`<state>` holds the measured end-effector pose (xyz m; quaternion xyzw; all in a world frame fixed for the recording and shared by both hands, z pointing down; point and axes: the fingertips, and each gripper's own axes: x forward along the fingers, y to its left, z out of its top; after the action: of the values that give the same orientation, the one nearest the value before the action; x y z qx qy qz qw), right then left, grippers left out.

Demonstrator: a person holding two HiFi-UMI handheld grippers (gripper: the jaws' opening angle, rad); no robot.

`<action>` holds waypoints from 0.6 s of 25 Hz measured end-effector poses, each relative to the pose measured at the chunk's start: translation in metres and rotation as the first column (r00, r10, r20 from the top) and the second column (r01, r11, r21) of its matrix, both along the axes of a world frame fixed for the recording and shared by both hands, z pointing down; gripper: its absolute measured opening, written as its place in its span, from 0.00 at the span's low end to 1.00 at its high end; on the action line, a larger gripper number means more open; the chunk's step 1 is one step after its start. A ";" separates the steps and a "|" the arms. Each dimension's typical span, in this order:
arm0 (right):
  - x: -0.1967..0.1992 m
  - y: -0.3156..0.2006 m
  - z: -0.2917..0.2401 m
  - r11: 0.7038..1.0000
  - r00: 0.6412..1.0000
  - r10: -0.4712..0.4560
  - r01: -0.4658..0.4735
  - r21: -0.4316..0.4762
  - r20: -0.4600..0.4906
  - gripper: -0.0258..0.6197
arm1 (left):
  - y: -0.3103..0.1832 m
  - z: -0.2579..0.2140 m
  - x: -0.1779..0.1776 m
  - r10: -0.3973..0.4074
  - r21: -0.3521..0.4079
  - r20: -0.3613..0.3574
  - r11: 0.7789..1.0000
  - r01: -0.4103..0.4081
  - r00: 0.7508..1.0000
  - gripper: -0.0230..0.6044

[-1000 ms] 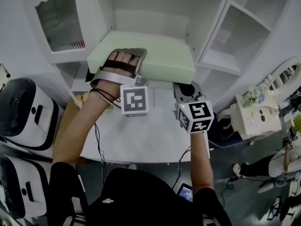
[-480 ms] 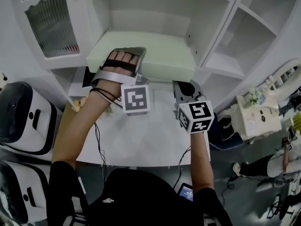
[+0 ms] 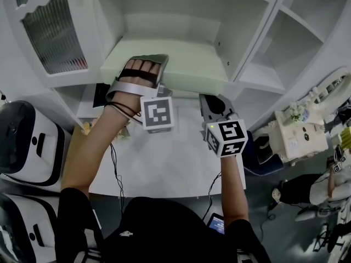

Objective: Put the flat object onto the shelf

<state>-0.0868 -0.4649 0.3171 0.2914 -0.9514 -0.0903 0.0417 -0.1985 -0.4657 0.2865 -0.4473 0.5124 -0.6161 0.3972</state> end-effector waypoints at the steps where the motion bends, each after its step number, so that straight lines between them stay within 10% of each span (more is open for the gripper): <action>1: 0.000 -0.001 0.000 1.000 1.000 0.001 -0.001 -0.001 0.000 0.04 | -0.002 0.002 -0.001 -0.001 -0.008 -0.008 1.000 0.001 1.000 0.48; 15: -0.003 -0.004 0.001 1.000 1.000 -0.005 0.005 -0.011 0.003 0.04 | -0.007 0.008 -0.001 0.024 -0.045 -0.075 0.999 -0.027 0.997 0.51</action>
<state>-0.0894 -0.4684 0.3180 0.2891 -0.9526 -0.0845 0.0416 -0.1997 -0.4725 0.2943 -0.4854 0.5066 -0.6058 0.3752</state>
